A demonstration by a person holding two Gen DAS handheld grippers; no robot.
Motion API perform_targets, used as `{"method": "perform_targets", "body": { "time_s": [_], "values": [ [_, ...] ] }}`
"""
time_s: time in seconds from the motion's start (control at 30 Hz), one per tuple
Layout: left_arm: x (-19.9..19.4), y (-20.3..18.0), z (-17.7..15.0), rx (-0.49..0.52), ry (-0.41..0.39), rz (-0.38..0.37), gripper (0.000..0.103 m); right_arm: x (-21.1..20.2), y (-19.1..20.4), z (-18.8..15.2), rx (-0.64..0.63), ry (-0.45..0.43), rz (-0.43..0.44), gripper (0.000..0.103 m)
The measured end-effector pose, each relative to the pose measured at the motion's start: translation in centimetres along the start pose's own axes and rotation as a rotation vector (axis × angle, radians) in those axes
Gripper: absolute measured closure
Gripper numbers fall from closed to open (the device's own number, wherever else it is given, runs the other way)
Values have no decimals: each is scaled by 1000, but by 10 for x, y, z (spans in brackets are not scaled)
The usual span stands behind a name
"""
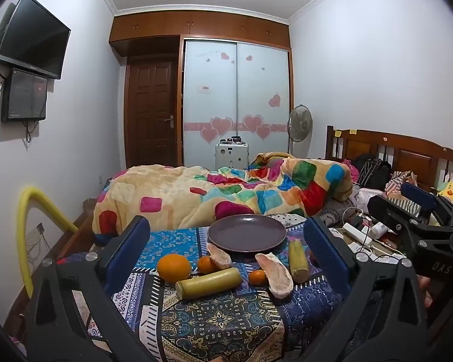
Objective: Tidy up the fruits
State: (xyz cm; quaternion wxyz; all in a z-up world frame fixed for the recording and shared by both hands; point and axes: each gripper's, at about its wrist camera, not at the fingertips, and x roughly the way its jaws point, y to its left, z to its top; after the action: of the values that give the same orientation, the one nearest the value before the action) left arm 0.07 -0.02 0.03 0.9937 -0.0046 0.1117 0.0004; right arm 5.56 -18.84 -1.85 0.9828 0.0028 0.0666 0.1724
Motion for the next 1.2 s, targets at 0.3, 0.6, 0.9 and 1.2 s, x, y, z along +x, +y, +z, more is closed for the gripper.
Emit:
{"method": "perform_targets", "body": {
  "time_s": [0.3,0.6,0.9,1.2],
  "values": [
    [2,0,2,-20,-13,9,0,0,0,-1,4,1,0,0],
    [2,0,-3,-14,-15,1,0,1,0,-1,8,2,1,0],
    [0,4,1,-11,-17,3,0,0,-1,0,10,2,1,0],
    [0,6,2,-9,-21,4,0,-1,-1,1,10,2,2,0]
  ]
}}
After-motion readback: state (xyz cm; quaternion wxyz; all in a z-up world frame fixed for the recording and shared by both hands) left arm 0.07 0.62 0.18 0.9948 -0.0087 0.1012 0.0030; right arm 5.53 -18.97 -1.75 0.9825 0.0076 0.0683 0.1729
